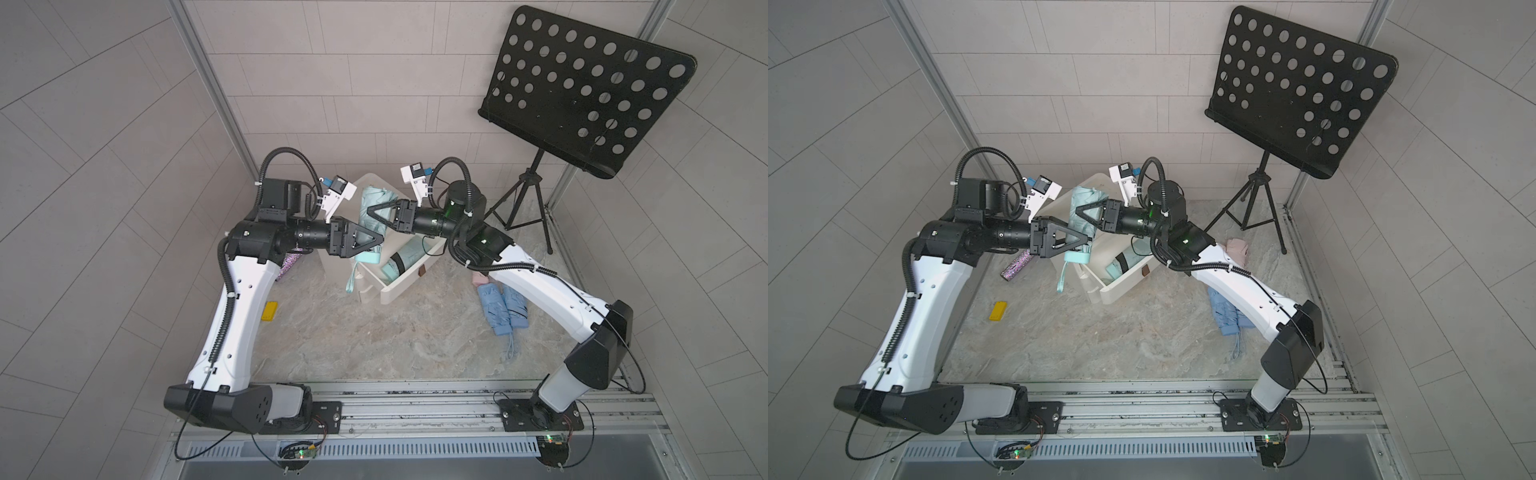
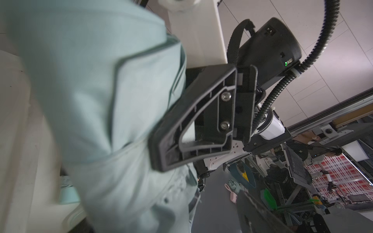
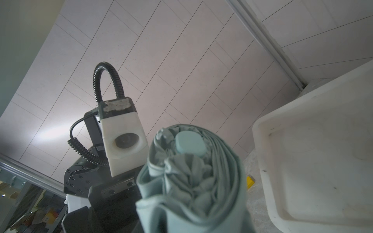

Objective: Place the umbrella in the drawer by color
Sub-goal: Pick up the umbrella from the center of the board, then place the umbrella in the drawer.

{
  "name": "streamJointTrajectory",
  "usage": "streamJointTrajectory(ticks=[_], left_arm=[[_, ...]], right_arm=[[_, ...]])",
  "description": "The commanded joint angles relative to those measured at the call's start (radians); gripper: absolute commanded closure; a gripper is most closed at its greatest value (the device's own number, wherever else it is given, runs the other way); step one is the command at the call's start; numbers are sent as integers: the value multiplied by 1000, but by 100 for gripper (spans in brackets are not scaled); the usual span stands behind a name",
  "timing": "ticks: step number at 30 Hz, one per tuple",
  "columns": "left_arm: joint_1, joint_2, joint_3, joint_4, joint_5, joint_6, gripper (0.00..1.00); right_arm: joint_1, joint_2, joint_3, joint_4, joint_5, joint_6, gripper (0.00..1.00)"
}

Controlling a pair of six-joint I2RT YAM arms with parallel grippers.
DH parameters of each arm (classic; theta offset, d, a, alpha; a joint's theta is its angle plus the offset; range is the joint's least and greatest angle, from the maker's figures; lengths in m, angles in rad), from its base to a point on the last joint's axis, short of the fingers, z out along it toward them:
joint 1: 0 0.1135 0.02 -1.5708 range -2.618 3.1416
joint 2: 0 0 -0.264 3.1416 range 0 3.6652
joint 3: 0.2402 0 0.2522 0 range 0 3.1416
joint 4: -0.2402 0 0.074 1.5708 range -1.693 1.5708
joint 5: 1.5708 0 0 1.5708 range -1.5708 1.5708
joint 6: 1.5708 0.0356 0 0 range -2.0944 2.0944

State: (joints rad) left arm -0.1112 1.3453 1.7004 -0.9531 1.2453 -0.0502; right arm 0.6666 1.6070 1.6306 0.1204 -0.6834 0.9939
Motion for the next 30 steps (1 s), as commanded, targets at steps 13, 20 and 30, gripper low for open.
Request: streamJointTrajectory(ticks=[13, 20, 30], left_arm=[[102, -70, 42, -79, -267, 170, 3], [73, -124, -31, -12, -459, 241, 3], [36, -135, -79, 58, -517, 234, 3]], right_arm=[[-158, -190, -129, -216, 266, 86, 73], [-182, -157, -154, -278, 329, 141, 73], [-180, -46, -178, -217, 355, 259, 73]])
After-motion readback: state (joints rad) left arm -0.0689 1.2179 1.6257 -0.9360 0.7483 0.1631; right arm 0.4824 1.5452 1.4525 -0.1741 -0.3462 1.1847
